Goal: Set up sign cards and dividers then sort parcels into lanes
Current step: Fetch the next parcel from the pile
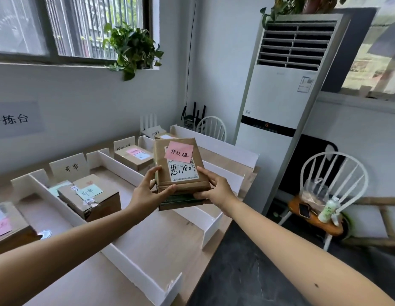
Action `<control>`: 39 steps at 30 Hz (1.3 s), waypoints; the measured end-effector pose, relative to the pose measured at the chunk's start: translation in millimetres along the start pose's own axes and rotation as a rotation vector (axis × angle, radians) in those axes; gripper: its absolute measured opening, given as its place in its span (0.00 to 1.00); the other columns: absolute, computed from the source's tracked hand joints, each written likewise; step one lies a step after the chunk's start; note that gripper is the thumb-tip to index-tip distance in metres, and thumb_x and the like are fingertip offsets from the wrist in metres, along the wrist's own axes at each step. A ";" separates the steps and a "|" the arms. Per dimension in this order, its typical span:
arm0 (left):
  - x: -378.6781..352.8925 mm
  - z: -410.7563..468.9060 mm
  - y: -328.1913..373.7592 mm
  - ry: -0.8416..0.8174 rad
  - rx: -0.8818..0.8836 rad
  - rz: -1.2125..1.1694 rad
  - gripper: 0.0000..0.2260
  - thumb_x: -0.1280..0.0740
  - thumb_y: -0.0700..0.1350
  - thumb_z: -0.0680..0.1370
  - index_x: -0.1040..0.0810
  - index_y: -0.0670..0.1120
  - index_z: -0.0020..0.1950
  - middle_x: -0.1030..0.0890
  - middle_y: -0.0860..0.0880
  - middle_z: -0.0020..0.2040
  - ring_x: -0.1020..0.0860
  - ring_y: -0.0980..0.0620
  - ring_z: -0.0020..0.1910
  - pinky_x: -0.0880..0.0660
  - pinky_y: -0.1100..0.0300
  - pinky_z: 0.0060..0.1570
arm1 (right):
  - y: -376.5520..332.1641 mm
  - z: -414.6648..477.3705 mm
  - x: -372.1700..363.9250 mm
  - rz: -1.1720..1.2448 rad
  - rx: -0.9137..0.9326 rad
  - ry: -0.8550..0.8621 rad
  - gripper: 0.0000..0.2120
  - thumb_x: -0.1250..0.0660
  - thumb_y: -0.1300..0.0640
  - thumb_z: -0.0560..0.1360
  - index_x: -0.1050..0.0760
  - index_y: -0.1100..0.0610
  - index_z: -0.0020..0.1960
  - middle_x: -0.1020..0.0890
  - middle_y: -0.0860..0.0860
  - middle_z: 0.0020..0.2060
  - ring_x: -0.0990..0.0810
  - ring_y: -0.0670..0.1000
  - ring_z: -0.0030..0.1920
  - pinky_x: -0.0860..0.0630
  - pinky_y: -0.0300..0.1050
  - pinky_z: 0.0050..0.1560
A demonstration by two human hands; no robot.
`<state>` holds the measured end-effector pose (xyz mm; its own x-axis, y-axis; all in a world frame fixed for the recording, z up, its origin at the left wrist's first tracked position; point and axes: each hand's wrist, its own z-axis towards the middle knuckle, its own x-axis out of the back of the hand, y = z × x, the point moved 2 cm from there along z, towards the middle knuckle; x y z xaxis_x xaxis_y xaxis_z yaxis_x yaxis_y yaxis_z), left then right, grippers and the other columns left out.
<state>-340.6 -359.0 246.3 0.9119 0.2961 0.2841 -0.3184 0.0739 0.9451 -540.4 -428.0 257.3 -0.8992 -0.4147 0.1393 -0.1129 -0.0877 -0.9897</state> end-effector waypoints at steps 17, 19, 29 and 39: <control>-113.1 91.1 18.5 0.013 0.025 -0.027 0.45 0.27 0.70 0.57 0.38 0.60 0.69 0.29 0.46 0.69 0.29 0.43 0.67 0.21 0.49 0.53 | 25.5 90.0 126.0 0.017 -0.005 -0.044 0.39 0.29 0.75 0.66 0.29 0.43 0.68 0.25 0.49 0.64 0.25 0.53 0.60 0.18 0.50 0.48; -132.5 103.7 23.4 0.015 0.040 -0.016 0.47 0.27 0.72 0.55 0.38 0.60 0.70 0.29 0.46 0.69 0.30 0.43 0.68 0.22 0.48 0.54 | 28.9 102.3 146.5 0.022 -0.005 -0.049 0.38 0.29 0.75 0.66 0.28 0.43 0.67 0.25 0.49 0.63 0.24 0.54 0.60 0.18 0.52 0.49; -218.2 151.7 39.1 0.164 0.062 0.053 0.27 0.29 0.49 0.72 0.37 0.59 0.67 0.29 0.45 0.70 0.33 0.44 0.70 0.26 0.59 0.51 | 46.5 153.6 232.8 -0.008 0.004 -0.098 0.39 0.28 0.73 0.65 0.27 0.42 0.67 0.24 0.47 0.60 0.23 0.52 0.59 0.19 0.57 0.52; -262.7 164.9 29.5 0.252 0.106 0.005 0.29 0.28 0.43 0.73 0.37 0.51 0.70 0.27 0.43 0.67 0.30 0.55 0.58 0.29 0.77 0.30 | 77.2 191.1 263.1 -0.023 -0.005 -0.178 0.38 0.26 0.69 0.60 0.25 0.32 0.57 0.22 0.47 0.61 0.23 0.50 0.61 0.21 0.57 0.56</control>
<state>-546.9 -591.6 226.2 0.8127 0.5251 0.2525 -0.2820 -0.0246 0.9591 -704.9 -717.0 223.7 -0.8075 -0.5663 0.1653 -0.1353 -0.0949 -0.9862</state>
